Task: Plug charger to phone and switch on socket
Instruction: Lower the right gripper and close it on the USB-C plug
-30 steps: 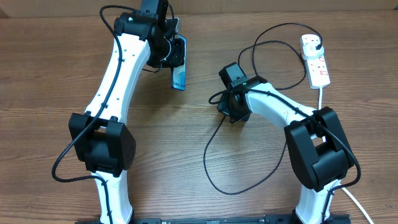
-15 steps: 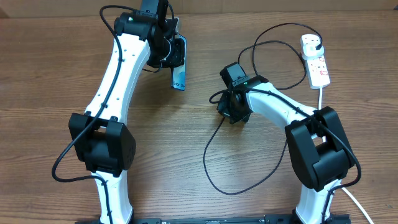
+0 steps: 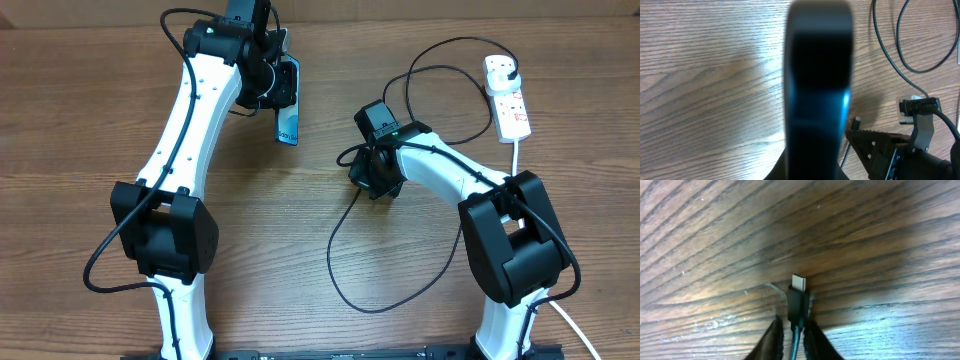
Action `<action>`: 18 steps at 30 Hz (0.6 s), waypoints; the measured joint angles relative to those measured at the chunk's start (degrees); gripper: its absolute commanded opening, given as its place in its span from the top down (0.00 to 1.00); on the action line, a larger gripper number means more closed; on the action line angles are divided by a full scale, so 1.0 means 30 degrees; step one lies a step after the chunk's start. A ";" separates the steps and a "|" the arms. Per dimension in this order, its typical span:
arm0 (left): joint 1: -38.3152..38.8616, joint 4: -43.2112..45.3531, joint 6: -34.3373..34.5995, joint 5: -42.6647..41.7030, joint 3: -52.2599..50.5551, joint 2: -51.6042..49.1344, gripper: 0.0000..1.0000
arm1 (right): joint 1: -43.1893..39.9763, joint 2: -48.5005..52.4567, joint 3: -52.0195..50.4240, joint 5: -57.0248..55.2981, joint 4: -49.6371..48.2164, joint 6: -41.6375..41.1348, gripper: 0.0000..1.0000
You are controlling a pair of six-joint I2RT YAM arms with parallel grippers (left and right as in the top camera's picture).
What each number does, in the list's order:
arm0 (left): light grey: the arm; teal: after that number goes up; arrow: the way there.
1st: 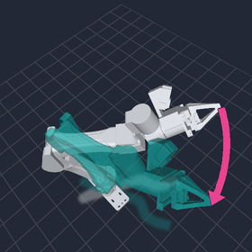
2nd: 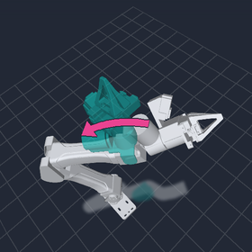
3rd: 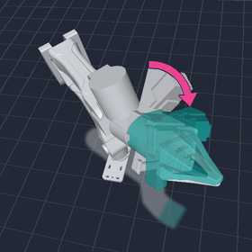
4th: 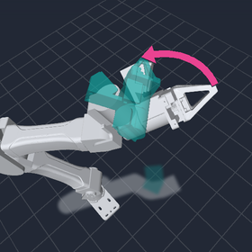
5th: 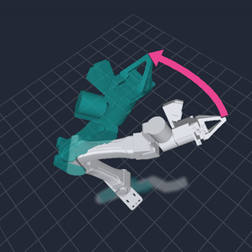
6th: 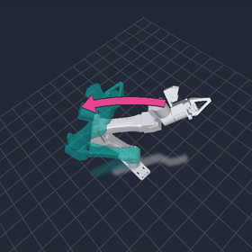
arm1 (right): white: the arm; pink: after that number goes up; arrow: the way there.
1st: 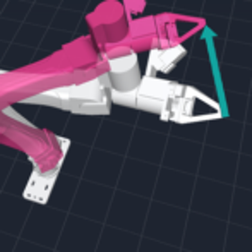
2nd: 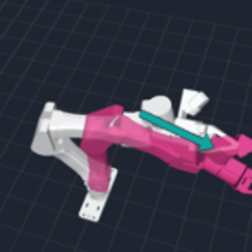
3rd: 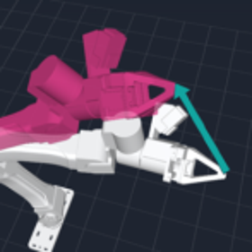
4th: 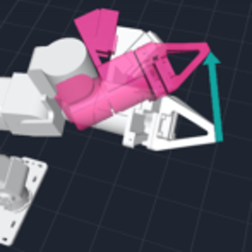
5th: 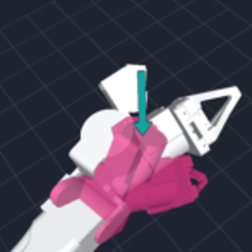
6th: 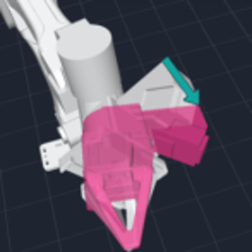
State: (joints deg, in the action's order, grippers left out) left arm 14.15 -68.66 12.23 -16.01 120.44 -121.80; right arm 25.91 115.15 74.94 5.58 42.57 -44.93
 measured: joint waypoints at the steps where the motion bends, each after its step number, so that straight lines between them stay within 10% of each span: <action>1: 0.0000 0.0015 0.0000 -0.0007 0.0000 0.0000 0.96 | 0.0000 0.0000 0.0000 -0.0036 -0.0022 -0.0015 0.88; 18: 0.0007 0.0066 0.0007 -0.0007 0.0000 0.0000 0.96 | 0.0015 0.0029 0.0000 -0.0423 -0.0189 -0.0007 0.94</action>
State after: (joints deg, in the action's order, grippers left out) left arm 14.17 -68.47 12.25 -16.03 120.44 -121.80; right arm 25.96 115.24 74.94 4.32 42.00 -44.95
